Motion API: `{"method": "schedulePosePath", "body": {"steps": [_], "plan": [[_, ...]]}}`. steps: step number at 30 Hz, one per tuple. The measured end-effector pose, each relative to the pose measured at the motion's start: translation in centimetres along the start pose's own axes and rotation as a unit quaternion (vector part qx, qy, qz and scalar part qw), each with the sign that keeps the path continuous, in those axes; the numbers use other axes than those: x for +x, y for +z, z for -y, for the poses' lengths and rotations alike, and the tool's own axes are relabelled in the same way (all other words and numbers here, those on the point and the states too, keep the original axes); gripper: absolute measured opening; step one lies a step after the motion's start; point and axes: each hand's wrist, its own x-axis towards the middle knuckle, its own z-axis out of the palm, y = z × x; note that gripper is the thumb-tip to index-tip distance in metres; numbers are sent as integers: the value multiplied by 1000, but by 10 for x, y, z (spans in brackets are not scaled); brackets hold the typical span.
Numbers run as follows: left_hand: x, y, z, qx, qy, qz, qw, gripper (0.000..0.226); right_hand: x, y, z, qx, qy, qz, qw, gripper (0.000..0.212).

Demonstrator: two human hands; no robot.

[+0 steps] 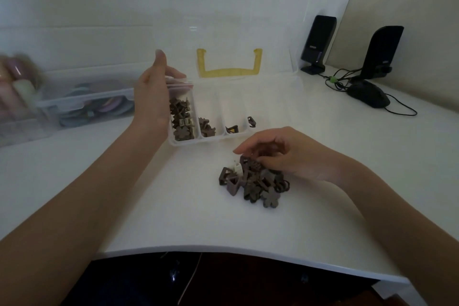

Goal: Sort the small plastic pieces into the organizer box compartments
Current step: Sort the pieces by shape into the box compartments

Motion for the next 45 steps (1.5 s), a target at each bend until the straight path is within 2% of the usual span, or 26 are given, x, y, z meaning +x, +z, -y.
{"method": "schedulePosePath", "body": {"steps": [5, 8, 12, 19, 23, 25, 28, 31, 34, 38, 40, 43, 45], "plan": [[-1, 1, -2, 7, -3, -2, 1000, 53, -5, 2, 5, -116, -3, 31, 993, 40], [-3, 1, -2, 7, 10, -1, 1000, 52, -6, 4, 8, -138, -1, 25, 990, 30], [-4, 2, -3, -2, 17, -2, 1000, 51, -6, 6, 10, -150, 1, -30, 988, 18], [-6, 2, -3, -4, 31, -2, 1000, 51, -8, 10, 13, -94, -46, -130, 986, 19], [-9, 3, -5, -13, 58, 9, 998, 48, -8, 7, 14, -76, -95, -219, 968, 23], [-11, 3, -5, -12, 86, 31, 996, 46, -6, 6, 14, -109, -110, -260, 953, 22], [-16, 6, -6, -3, 109, 52, 993, 44, -5, 6, 10, -198, -100, -233, 947, 20], [-19, 9, -7, 2, 119, 48, 992, 45, -4, 11, 8, -310, -72, -180, 931, 32], [-17, 8, -5, -8, 110, 48, 993, 46, -2, 16, 10, -370, -58, -186, 909, 41], [-17, 8, -4, -2, 112, 47, 993, 47, -1, 20, 12, -409, -34, -188, 892, 52], [-17, 9, -4, 0, 111, 43, 993, 47, -2, 19, 14, -401, -34, -189, 896, 54], [-16, 7, -4, -3, 109, 44, 993, 47, -4, 19, 17, -352, -60, -210, 910, 47], [-16, 7, -4, 0, 107, 46, 993, 47, -5, 20, 18, -312, -80, -247, 914, 35]]}}
